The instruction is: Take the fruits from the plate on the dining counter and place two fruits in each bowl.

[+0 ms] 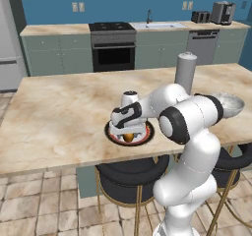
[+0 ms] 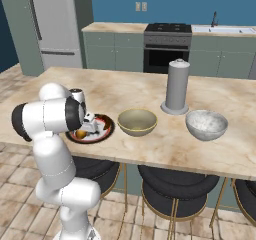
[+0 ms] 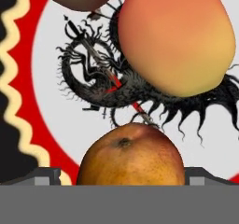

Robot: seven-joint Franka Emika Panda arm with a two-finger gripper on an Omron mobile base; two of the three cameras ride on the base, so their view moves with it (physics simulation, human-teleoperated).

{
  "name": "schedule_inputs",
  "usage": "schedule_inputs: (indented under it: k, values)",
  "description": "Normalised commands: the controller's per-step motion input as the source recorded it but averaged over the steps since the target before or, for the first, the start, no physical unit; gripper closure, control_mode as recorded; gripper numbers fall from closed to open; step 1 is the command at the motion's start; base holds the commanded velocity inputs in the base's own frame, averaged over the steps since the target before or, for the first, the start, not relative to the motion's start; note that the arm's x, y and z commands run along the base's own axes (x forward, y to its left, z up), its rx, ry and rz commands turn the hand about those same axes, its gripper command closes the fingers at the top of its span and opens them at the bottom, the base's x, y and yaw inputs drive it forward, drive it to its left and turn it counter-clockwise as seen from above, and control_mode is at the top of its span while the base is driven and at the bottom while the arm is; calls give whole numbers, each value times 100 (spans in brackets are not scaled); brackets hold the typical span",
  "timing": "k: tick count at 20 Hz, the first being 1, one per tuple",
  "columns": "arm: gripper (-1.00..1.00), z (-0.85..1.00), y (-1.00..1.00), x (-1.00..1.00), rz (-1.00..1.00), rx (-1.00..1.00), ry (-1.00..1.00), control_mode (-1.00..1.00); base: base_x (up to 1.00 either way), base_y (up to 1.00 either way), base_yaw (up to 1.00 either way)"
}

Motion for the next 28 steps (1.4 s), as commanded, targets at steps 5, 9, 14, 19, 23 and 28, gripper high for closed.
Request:
schedule_inputs:
  k: [5,9,14,19,23,28]
  values:
    - [-100,0,0,0,0,0,0,-100,0,0,0]
    - [100,0,0,0,0,0,0,-100,0,0,0]
    - [100,0,0,0,0,0,0,-100,0,0,0]
    - [100,22,-13,-1,0,0,0,-100,0,0,0]
    - [100,77,-36,-23,0,0,-3,-100,0,0,0]
    - [100,88,-53,-3,-2,1,-3,-100,0,0,0]
